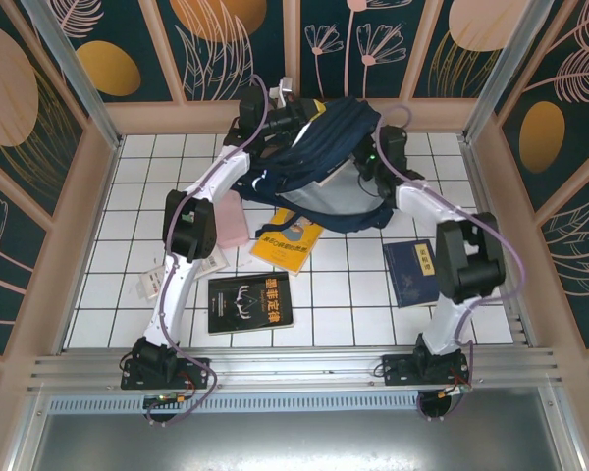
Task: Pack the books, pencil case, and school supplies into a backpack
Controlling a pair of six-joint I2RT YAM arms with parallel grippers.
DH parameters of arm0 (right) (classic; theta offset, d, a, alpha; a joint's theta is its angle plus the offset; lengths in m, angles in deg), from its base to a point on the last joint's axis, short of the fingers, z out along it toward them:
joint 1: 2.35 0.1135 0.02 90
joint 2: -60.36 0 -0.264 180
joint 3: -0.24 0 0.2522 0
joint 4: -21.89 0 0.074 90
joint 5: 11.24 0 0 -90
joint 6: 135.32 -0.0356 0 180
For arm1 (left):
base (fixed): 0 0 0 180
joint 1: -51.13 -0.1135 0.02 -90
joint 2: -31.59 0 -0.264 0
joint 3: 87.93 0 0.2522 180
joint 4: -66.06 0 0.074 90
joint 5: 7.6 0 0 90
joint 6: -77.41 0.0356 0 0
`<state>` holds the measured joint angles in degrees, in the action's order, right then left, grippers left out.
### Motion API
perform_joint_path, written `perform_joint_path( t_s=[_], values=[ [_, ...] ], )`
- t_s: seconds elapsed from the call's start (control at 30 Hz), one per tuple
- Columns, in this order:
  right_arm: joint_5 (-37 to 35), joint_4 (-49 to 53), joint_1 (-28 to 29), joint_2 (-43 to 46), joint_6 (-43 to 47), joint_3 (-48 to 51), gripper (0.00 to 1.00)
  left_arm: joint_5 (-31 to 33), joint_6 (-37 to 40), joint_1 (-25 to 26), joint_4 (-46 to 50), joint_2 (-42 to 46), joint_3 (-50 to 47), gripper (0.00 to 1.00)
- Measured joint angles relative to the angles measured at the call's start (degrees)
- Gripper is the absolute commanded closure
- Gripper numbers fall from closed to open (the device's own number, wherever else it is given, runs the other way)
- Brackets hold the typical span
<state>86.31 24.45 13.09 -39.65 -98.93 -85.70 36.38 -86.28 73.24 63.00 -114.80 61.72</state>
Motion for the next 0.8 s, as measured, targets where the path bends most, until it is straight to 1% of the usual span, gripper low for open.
perform_joint_path(
  t_s=[0.03,0.07,0.13,0.17,0.2,0.23,0.27,0.33,0.4,0.5,0.57,0.6,0.63,0.7,0.77,0.8],
  values=[
    [-0.92,1.62,-0.17,2.6,1.49,0.63,0.18,0.04,0.57,0.0,0.39,0.0,0.11,0.97],
    [-1.92,2.93,-0.22,4.44,2.51,1.03,0.19,0.04,1.11,0.0,0.61,0.0,0.17,0.92],
    [-5.07,5.95,-0.02,9.14,4.79,3.17,0.22,0.22,2.93,0.0,1.53,0.0,0.17,0.74],
    [-6.4,6.75,0.11,11.13,5.38,4.7,0.23,0.76,3.89,0.02,2.16,0.0,0.17,0.67],
    [-8.22,8.26,0.26,13.86,5.99,6.82,0.23,1.62,5.4,0.0,3.21,0.0,0.2,0.59],
    [-9.7,9.81,0.28,16.22,6.4,8.79,0.23,2.51,7.72,-0.04,4.98,0.0,0.26,0.52],
    [-10.99,11.58,0.28,18.38,6.62,10.54,0.22,3.39,9.31,-0.02,7.13,0.0,0.61,0.47],
    [-13.11,15.89,-0.07,22.97,6.6,13.97,0.21,6.27,16.17,0.33,13.57,0.24,1.16,0.39],
    [-15.1,19.41,-0.61,27.15,6.67,16.96,0.2,9.38,22.03,1.22,18.95,1.51,-0.04,0.37],
    [-18.97,22.8,-1.95,35.08,7.1,23.45,0.2,14.4,29.92,4.04,24.13,7.58,-8.9,0.36],
    [-20.68,24.41,-4.52,39.58,7.76,27.76,0.17,17.46,33.79,6.49,26.1,12.28,-15.39,0.36],
    [-21.22,25.18,-6.84,40.92,8.2,29.64,0.16,18.8,35.41,7.91,26.67,14.69,-18.47,0.35],
    [-21.38,25.33,-9.29,41.35,8.57,31.21,0.12,19.78,36.63,9.25,26.93,16.7,-21.05,0.35],
    [-21.53,25.35,-14.12,40.65,9.18,34.25,0.07,21.4,38.66,12.28,26.51,21.2,-27.15,0.35],
    [-21.66,25.49,-17.03,38.71,9.73,36.5,0.01,22.23,39.6,15.19,25.53,24.83,-32.7,0.35],
    [-21.73,25.49,-17.77,37.46,9.9,37.2,0.01,22.34,39.78,16.59,24.55,26.47,-35.6,0.35]
  ],
)
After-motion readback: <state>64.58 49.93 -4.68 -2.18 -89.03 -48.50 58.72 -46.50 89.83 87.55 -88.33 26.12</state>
